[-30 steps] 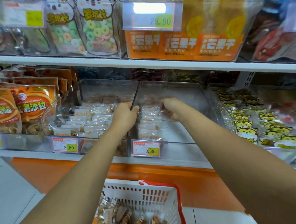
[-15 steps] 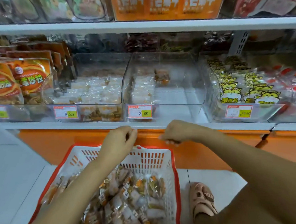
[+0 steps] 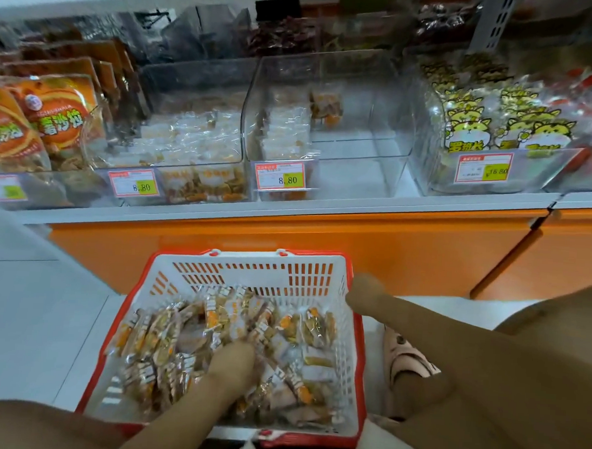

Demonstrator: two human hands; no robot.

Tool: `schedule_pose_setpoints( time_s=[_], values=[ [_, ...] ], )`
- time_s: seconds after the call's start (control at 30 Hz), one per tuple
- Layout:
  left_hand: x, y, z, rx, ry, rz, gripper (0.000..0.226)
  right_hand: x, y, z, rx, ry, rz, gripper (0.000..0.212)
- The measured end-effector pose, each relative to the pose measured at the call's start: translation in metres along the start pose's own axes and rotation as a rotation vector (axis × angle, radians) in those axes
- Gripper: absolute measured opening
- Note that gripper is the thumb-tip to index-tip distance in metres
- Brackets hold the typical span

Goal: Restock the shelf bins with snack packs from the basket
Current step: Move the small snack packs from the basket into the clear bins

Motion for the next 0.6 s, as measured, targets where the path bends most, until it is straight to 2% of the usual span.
schedule_pose_setpoints(
  time_s=[0.13, 0.2, 0.23, 0.3, 0.37, 0.43, 0.5, 0.57, 0.6],
  values=[
    [-0.003, 0.006, -0.008, -0.052, 0.042, 0.058, 0.024, -0.005, -0.010, 0.000, 0.007, 0.074, -0.096, 0.006],
    [-0.021, 0.005, -0.014, -0.099, -0.020, 0.098, 0.025, -0.008, -0.013, -0.004, 0.009, 0.174, -0.142, 0.025],
    [-0.032, 0.002, -0.016, -0.119, -0.080, 0.131, 0.027, -0.012, -0.016, -0.012, -0.015, 0.149, -0.133, 0.029],
    [-0.060, -0.002, -0.024, -0.149, -0.222, 0.230, 0.034, -0.031, -0.023, -0.034, -0.110, 0.075, -0.031, 0.031],
    [-0.087, -0.008, -0.031, -0.146, -0.484, 0.290, 0.042, -0.051, -0.036, -0.062, -0.225, 0.040, -0.010, 0.038],
    [-0.109, -0.017, -0.033, -0.118, -0.932, 0.295, 0.040, -0.067, -0.049, -0.089, -0.350, -0.055, -0.117, 0.060],
    [-0.133, -0.026, -0.026, -0.068, -1.269, 0.292, 0.030, -0.086, -0.063, -0.109, -0.445, -0.048, -0.259, 0.078],
    [-0.158, -0.035, -0.013, 0.010, -1.486, 0.308, 0.025, -0.106, -0.074, -0.121, -0.481, 0.077, -0.373, 0.072],
    [-0.172, -0.041, -0.006, 0.055, -1.574, 0.323, 0.024, -0.116, -0.076, -0.126, -0.507, 0.140, -0.398, 0.056]
  ],
)
Point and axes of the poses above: each hand's wrist, its own y-axis towards the middle knuckle, its own x-axis out of the palm, z = x × y, the point moved 8 cm from there along y, towards the middle knuckle
